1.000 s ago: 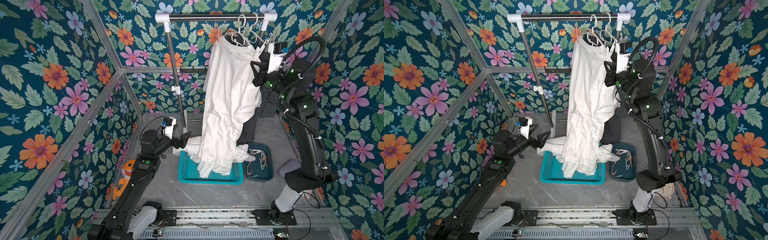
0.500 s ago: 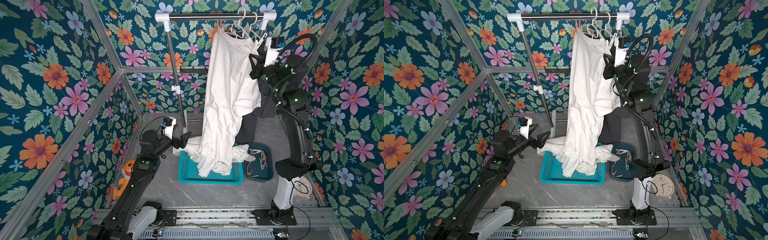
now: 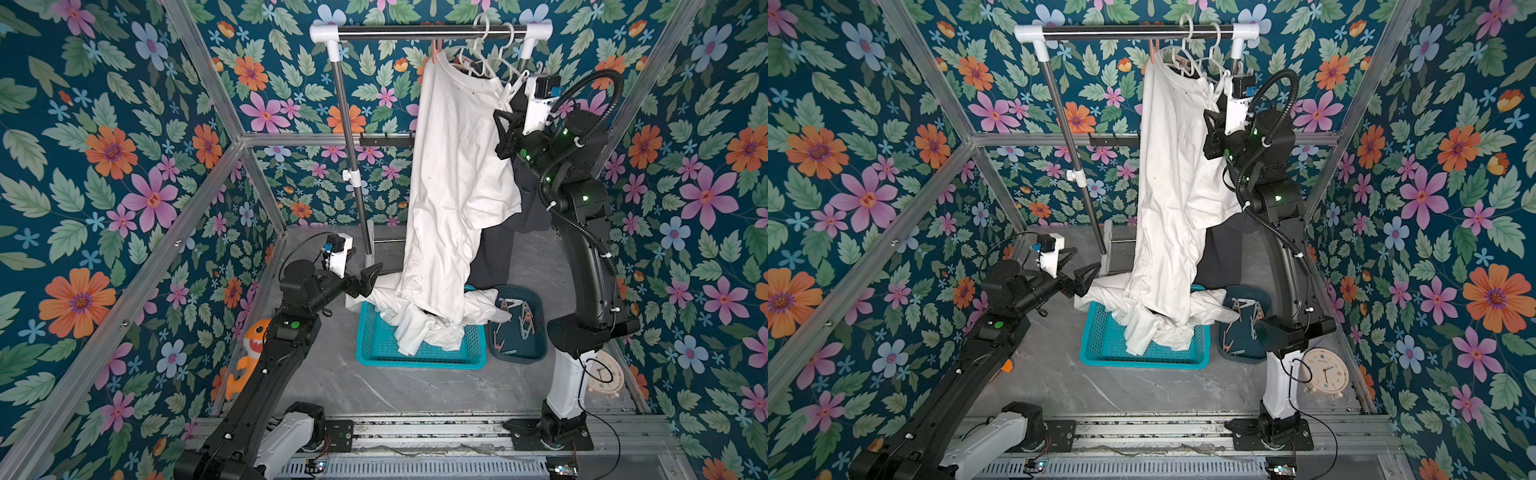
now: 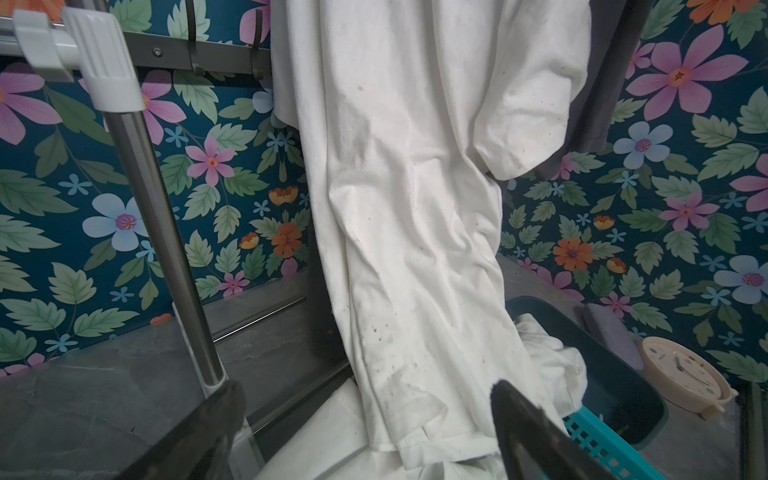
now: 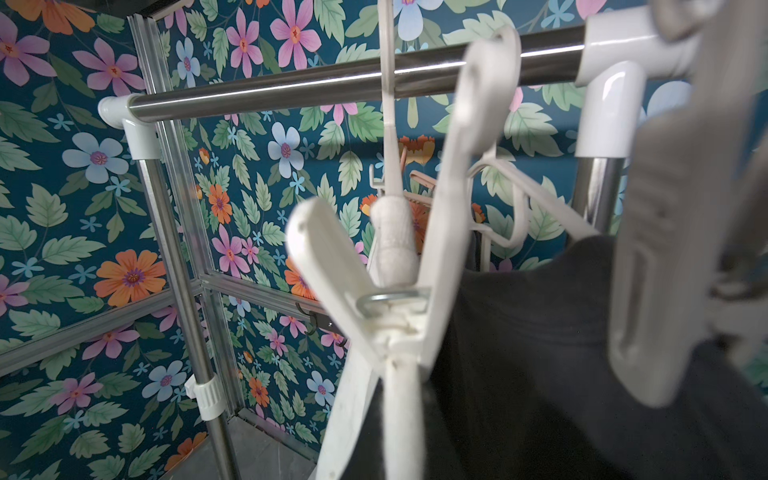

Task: Use clothespins to secure the t-shirt on both sides of the hanger
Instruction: Hang the hanger on the clothesline.

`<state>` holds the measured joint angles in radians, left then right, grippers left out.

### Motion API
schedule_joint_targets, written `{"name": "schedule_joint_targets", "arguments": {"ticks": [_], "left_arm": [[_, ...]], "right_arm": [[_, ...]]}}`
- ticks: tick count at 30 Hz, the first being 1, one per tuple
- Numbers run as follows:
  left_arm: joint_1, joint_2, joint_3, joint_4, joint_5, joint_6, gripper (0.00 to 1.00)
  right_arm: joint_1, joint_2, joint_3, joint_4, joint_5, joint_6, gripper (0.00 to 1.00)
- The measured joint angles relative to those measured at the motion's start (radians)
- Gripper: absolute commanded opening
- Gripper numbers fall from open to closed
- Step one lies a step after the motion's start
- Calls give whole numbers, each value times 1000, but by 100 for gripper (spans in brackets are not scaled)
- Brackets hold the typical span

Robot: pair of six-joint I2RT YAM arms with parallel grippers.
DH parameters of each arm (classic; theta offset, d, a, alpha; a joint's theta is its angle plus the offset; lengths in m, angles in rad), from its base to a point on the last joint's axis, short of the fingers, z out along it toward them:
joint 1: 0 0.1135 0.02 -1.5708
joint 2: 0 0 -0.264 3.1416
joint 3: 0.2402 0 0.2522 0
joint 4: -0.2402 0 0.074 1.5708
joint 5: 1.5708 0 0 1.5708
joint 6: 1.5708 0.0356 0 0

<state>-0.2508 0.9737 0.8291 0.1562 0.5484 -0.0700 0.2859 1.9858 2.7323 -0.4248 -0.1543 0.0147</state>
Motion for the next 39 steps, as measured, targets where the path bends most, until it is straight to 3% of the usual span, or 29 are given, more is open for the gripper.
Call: {"name": "schedule_joint_targets", "arguments": {"ticks": [8, 22, 33, 36, 39], "left_arm": [[0, 0, 1, 0, 0, 3, 94], [-2, 11, 14, 0, 2, 2, 94], [-13, 24, -9, 13, 2, -19, 94], [-26, 33, -14, 30, -1, -32, 93], [-40, 55, -9, 30, -13, -35, 91]], "right_arm": [[0, 56, 42, 8, -2, -19, 0], [23, -63, -167, 5, 16, -4, 0], [31, -143, -282, 31, -47, 45, 73], [32, -214, -379, 23, -66, 45, 84], [35, -354, -581, 38, -77, 47, 92]]}}
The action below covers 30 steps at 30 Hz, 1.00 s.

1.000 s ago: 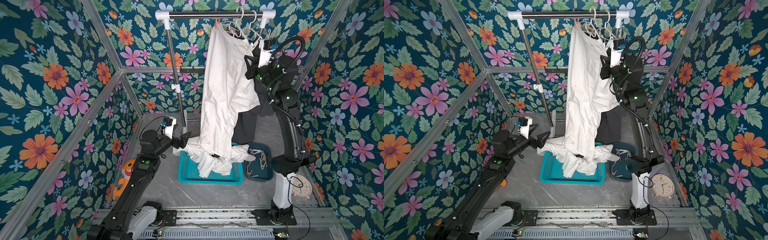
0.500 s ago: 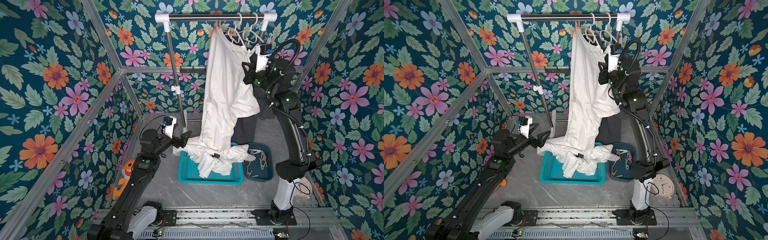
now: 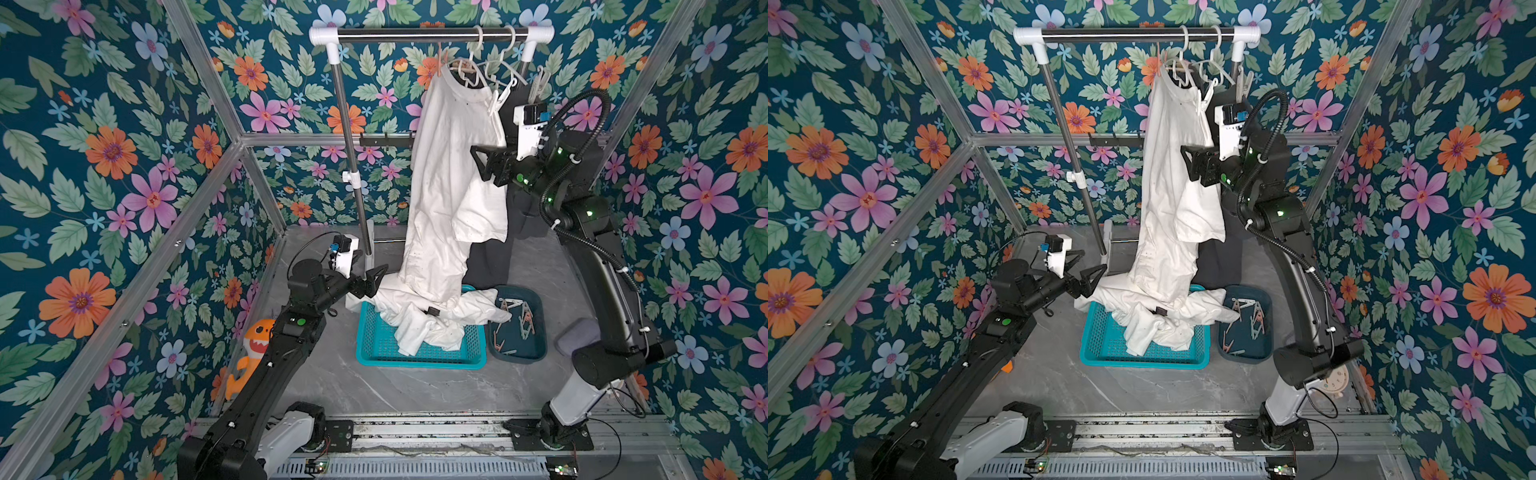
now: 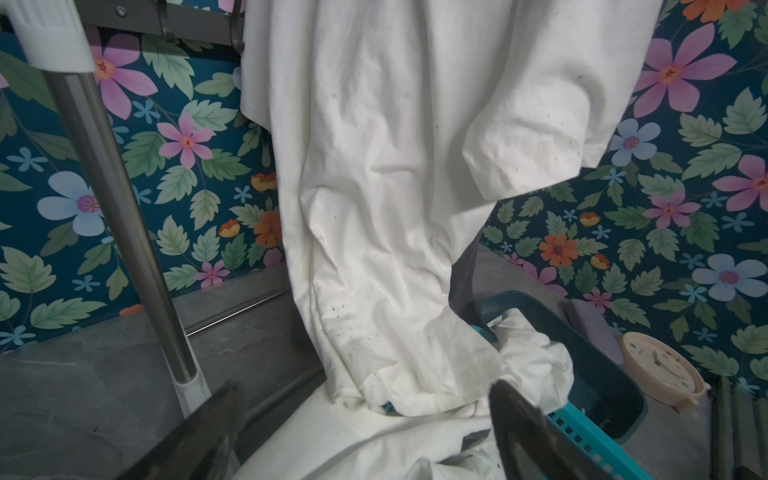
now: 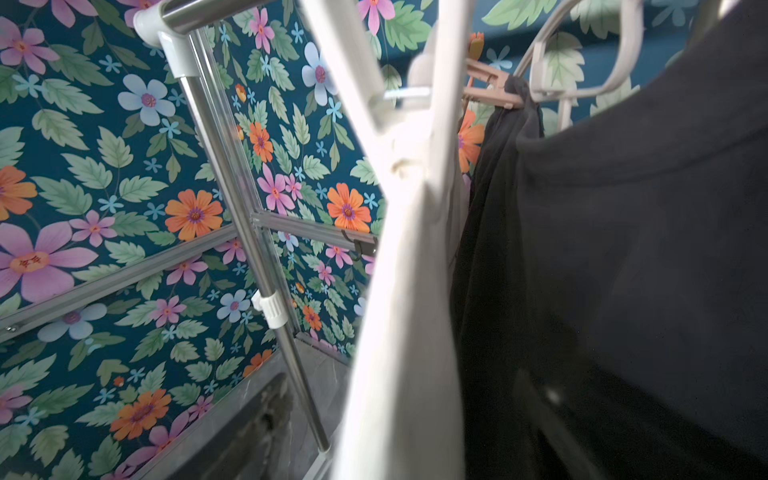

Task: Use clothespins to secure the t-shirt on both sides of the hanger
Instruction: Hang the hanger on the clothesline.

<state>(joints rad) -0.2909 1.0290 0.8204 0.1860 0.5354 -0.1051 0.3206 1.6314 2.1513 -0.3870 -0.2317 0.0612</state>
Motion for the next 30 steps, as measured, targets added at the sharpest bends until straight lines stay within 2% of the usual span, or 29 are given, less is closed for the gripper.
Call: {"name": "schedule_joint_targets", "arguments": {"ticks": [7, 17, 20, 25, 30], "left_arm": [[-5, 84, 62, -42, -28, -6, 87], [-6, 161, 113, -98, -39, 28, 88], [-6, 170, 114, -103, -49, 35, 88], [-5, 184, 100, -107, -60, 38, 88], [-5, 177, 79, -105, -60, 34, 88]], "right_arm": [[4, -311, -389, 51, 0, 17, 98], [8, -586, -863, 72, 1, 87, 99], [8, -608, -967, 92, 0, 95, 98], [8, -560, -1139, 172, 0, 134, 97], [11, -467, -1283, 351, -2, 149, 98]]}}
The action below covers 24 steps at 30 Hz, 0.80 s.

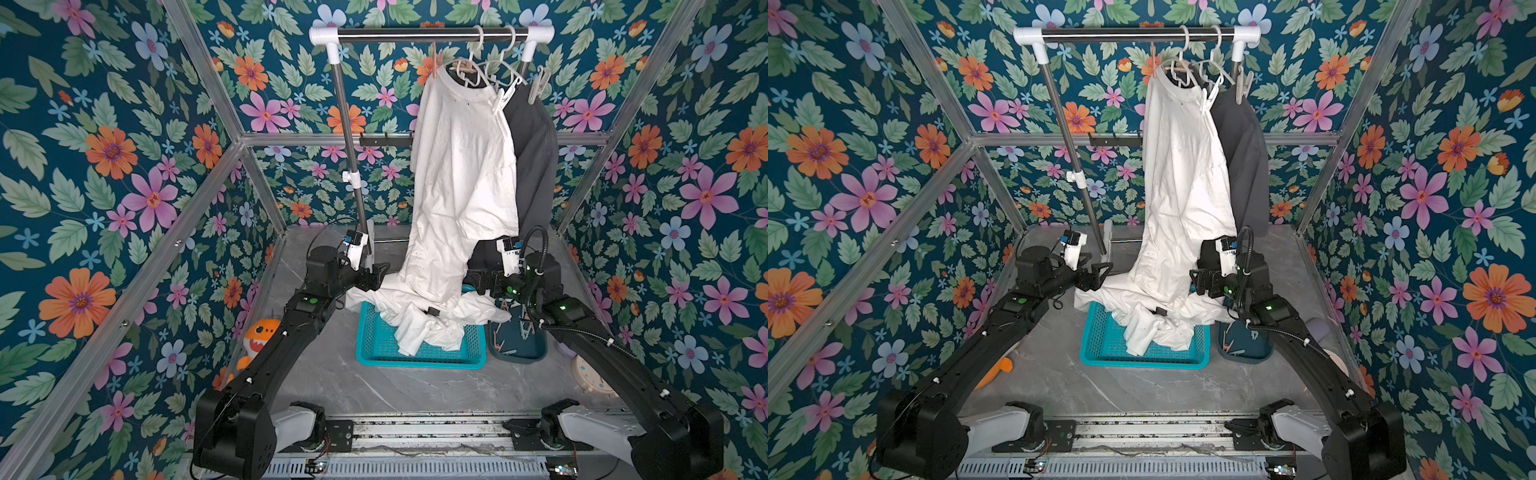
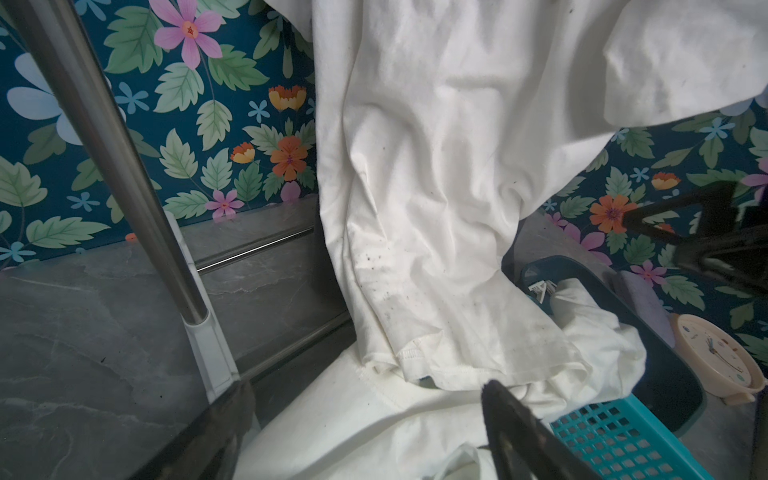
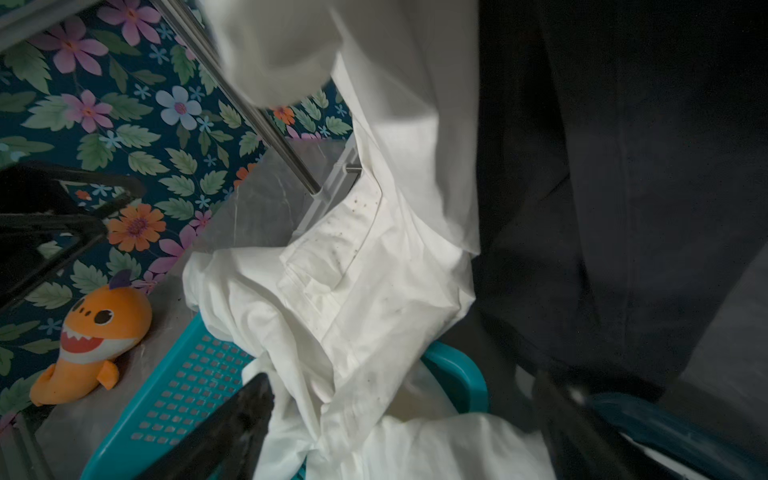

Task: Use clothespins to secure the t-shirt on both sides of the hanger
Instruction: Hang the hanger on the clothesline.

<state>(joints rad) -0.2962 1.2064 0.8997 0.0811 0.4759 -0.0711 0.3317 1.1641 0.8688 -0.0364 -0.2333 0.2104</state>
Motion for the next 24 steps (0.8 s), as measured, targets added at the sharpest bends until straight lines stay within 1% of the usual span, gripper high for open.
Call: {"name": "schedule_joint_targets", "arguments": {"ticks": [3, 6, 10, 12, 14, 19, 22, 24], "left_arm": [[0, -13, -14, -2, -1, -1, 88], [0, -24, -19, -2, -2, -4, 88], [-1, -31, -38, -2, -2, -11, 88], [-1, -33, -45, -2, -2, -17, 88], [-1, -34, -50, -2, -2, -26, 88], [-1, -34, -60, 0, -6, -26, 88], [-1, -36, -68, 10, -6, -26, 88], [-1, -37, -77, 21, -9, -30, 88]], "right_arm": [[1, 72, -34, 96, 2, 18, 97], [1, 181, 6, 173, 0, 24, 96], [3, 329, 52, 274, -38, 50, 95], [6, 389, 83, 295, -56, 68, 95], [22, 438, 132, 303, -65, 74, 95], [85, 570, 323, 316, -83, 66, 96], [97, 626, 428, 315, -82, 66, 96], [97, 661, 489, 331, -66, 68, 99]]}}
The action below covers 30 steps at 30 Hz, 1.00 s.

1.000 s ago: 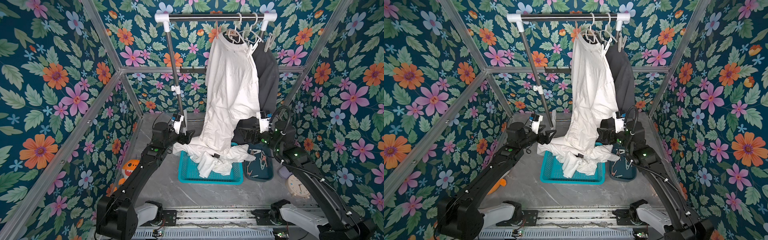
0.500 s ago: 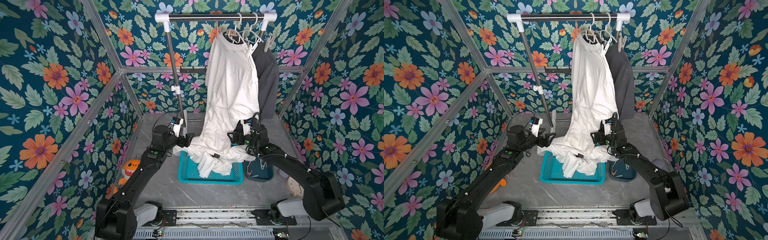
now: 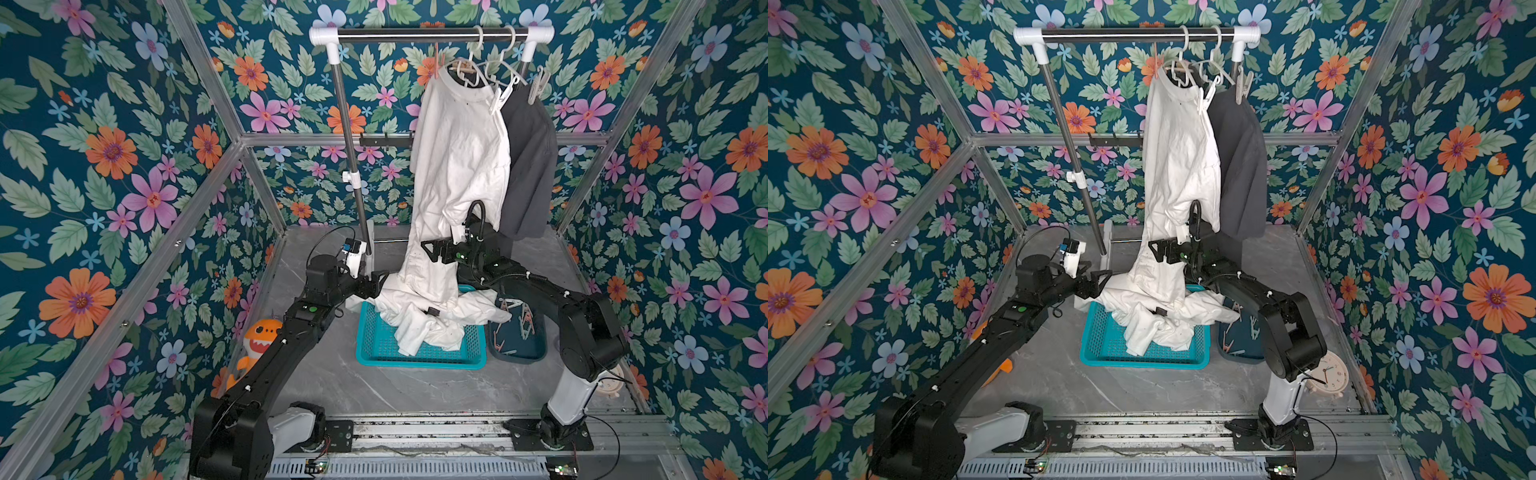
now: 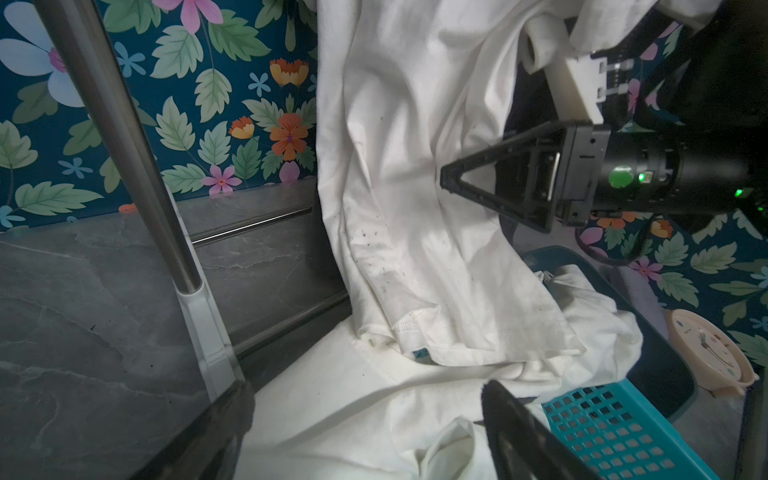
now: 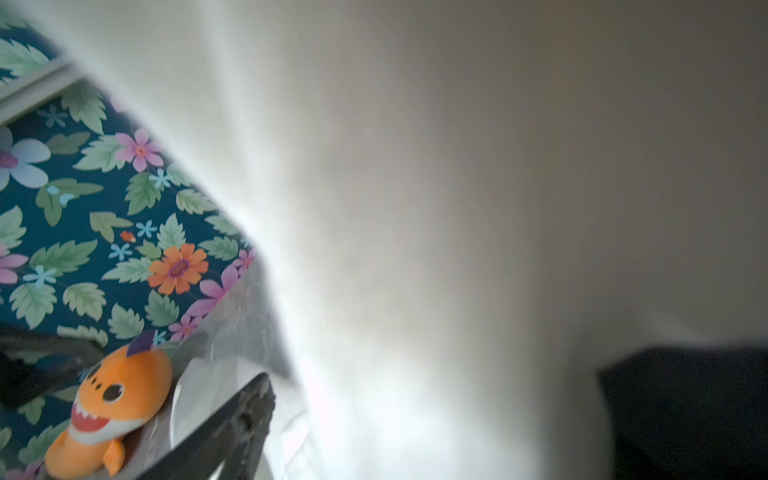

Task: Use clothespins to secure the t-shirt on both sides of the hanger
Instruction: Hang the hanger on the clothesline.

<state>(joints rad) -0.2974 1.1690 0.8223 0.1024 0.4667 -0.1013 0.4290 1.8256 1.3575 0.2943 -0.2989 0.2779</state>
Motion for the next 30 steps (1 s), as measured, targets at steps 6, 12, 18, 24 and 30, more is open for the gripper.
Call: {"name": "schedule_joint_targets", "arguments": {"ticks": [6, 12, 18, 24, 30], "left_arm": [[0, -6, -34, 51, -13, -25, 88], [-7, -6, -47, 88, -13, -52, 87], [-10, 49, -2, 74, -29, -22, 85], [-9, 208, 109, 35, -51, 31, 83], [-5, 382, 301, -117, 13, 132, 78]], "right_arm": [[1, 122, 257, 23, 79, -33, 100], [4, 215, 445, 71, 153, -116, 100], [2, 260, 618, -73, 215, -135, 100], [3, 241, 647, -371, 221, -131, 100], [-17, 171, 629, -620, 225, -120, 100]]}}
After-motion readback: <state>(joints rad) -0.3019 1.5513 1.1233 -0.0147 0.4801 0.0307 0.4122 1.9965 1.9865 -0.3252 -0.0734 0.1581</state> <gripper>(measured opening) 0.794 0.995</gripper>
